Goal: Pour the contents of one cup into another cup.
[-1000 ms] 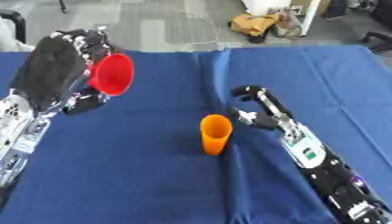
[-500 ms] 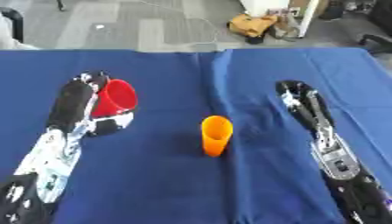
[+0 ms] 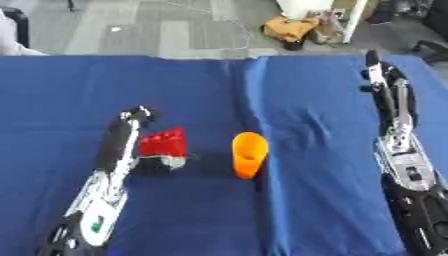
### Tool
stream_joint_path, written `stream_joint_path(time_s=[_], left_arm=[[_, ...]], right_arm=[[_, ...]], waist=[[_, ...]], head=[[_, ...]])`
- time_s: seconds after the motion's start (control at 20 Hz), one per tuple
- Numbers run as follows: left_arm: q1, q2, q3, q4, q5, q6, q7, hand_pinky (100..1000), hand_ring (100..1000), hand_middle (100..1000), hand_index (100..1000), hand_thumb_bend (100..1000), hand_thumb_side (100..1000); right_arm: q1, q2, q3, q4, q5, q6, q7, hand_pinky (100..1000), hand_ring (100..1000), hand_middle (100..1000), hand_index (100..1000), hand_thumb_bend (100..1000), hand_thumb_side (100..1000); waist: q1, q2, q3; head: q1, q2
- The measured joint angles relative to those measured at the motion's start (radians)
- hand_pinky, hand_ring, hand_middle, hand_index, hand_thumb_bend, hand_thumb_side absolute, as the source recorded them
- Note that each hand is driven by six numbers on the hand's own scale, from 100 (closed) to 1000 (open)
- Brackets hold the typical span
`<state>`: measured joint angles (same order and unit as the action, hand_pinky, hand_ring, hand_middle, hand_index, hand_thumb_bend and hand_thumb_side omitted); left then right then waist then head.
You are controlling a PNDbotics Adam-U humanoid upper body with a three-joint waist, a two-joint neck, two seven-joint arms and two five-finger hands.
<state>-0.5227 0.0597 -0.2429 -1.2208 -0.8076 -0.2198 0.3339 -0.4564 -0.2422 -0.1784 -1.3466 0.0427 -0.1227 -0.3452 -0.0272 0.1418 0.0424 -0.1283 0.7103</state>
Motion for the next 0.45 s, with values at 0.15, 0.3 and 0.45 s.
stream_joint_path(time_s=[0.15, 0.3, 0.45], left_arm=[[0.022, 0.0, -0.006, -0.04, 0.043, -0.043, 0.035, 549, 667, 690, 781, 1000, 821], [0.044, 0.002, -0.011, -0.092, 0.088, -0.085, 0.077, 555, 671, 692, 788, 1000, 837], [0.067, 0.017, -0.014, -0.15, 0.134, -0.105, 0.107, 535, 666, 690, 789, 1000, 811]], right_arm=[[0.004, -0.004, 0.025, -0.005, -0.044, -0.006, -0.043, 645, 735, 583, 756, 472, 817], [0.009, -0.012, 0.054, -0.008, -0.088, -0.018, -0.085, 638, 731, 585, 758, 481, 821], [0.011, -0.019, 0.078, -0.021, -0.133, -0.031, -0.104, 621, 726, 586, 758, 493, 825]], waist=[[0.0, 0.0, 0.003], [0.002, 0.0, 0.007], [0.004, 0.0, 0.007]], head=[[-0.002, 0.0], [-0.004, 0.0], [-0.005, 0.0]])
